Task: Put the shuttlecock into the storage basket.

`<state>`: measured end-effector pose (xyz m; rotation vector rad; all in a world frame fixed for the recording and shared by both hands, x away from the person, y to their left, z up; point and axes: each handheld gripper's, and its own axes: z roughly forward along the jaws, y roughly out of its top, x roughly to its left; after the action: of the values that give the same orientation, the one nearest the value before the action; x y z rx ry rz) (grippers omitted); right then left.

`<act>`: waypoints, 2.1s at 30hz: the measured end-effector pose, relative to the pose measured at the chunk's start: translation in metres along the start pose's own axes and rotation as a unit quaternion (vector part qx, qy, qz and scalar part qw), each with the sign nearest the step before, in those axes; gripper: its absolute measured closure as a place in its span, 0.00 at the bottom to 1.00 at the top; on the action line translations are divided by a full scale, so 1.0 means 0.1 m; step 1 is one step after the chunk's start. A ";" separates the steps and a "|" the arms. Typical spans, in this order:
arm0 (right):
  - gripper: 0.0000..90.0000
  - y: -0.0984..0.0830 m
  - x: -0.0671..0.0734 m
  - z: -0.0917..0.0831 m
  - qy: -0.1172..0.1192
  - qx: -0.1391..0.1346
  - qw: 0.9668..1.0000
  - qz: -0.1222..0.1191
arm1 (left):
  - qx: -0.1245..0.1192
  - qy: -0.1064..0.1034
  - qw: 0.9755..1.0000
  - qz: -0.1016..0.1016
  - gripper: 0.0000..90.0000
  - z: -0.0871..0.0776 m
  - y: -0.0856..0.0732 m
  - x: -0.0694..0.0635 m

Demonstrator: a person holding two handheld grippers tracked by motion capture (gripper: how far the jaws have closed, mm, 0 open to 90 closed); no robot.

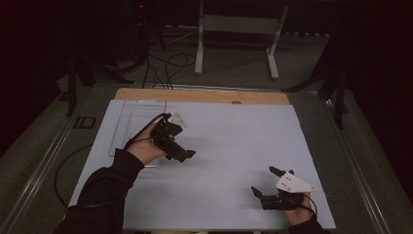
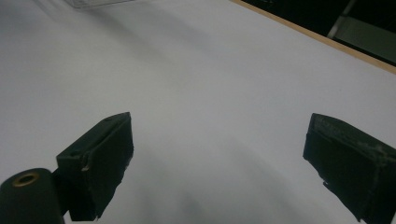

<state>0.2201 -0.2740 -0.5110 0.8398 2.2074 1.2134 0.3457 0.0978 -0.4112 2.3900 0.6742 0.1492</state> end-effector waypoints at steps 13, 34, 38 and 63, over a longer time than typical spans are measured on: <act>0.09 0.00 0.00 0.01 0.001 0.001 1.000 0.002 | -0.003 -0.016 1.000 0.018 0.00 0.15 -0.08 -0.14; 0.09 0.00 0.00 0.00 0.004 0.001 1.000 -0.001 | -0.007 -0.057 0.998 0.040 0.00 0.35 -0.34 -0.38; 0.09 0.00 0.00 0.00 0.004 0.000 1.000 0.000 | -0.005 -0.058 0.997 0.043 0.00 0.37 -0.41 -0.42; 0.09 0.00 0.01 0.00 0.002 0.002 1.000 0.001 | -0.017 -0.075 0.997 0.012 0.00 0.29 -1.09 -0.50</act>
<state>0.2195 -0.2736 -0.5108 0.8408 2.2133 1.2129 0.2635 0.1286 -0.4978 2.3499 0.5680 -0.0077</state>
